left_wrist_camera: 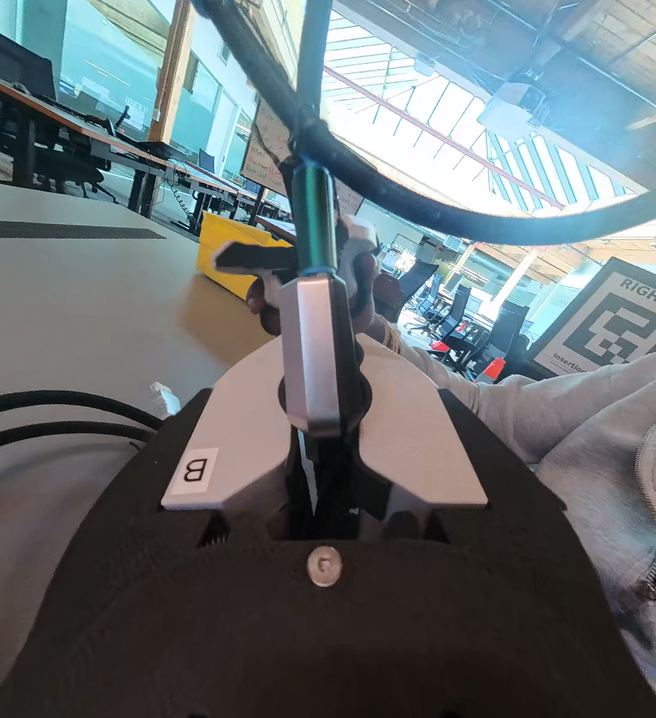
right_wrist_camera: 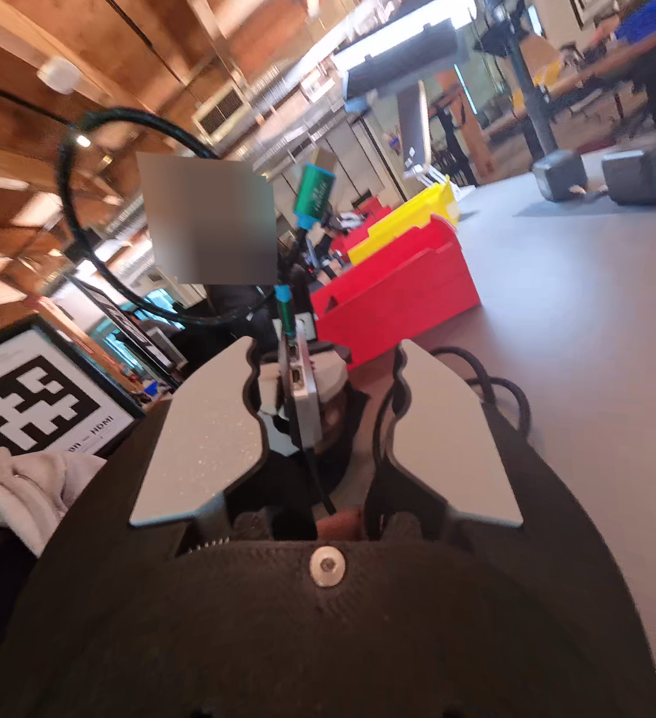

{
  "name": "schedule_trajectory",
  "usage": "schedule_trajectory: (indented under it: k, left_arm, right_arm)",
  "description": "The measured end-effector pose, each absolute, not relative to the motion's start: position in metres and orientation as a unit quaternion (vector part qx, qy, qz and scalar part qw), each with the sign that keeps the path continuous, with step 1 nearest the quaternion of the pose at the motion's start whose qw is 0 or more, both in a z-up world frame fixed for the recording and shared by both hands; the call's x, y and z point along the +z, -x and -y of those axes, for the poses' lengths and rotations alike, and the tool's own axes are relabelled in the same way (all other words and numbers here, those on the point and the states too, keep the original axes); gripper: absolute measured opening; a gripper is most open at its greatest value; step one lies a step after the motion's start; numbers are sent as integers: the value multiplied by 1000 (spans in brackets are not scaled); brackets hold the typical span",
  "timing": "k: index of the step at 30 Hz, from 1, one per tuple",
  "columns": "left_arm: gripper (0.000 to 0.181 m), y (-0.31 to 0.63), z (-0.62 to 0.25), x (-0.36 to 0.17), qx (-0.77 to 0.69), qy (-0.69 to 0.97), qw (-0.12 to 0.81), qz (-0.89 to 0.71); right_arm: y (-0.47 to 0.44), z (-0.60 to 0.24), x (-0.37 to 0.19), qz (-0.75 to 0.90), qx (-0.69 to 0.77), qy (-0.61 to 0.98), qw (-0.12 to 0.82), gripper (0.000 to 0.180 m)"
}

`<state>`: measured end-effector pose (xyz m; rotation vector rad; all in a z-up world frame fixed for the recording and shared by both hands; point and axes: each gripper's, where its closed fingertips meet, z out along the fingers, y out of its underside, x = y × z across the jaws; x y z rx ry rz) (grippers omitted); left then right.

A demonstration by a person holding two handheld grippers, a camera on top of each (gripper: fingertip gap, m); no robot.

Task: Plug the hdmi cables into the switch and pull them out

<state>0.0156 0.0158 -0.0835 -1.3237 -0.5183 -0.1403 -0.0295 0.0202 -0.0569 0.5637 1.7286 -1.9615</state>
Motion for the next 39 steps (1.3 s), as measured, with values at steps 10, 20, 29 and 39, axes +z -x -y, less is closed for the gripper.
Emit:
schedule_trajectory:
  k: [10, 20, 29, 39]
  left_arm:
    - [23, -49, -39, -95, -147, 662, 715, 170]
    - [32, -51, -40, -89, -121, 659, 726, 155]
    - [21, -45, -30, -76, -109, 625, 755, 166]
    - [21, -36, -27, -75, -114, 604, 764, 194]
  right_arm:
    - [-24, 4, -41, -636, -744, -62, 197, 29]
    - [-28, 3, -40, -638, -752, -33, 161, 11]
    - [-29, 6, -45, -630, -748, -49, 204, 19]
    - [-22, 9, -45, -643, -745, -53, 170, 10]
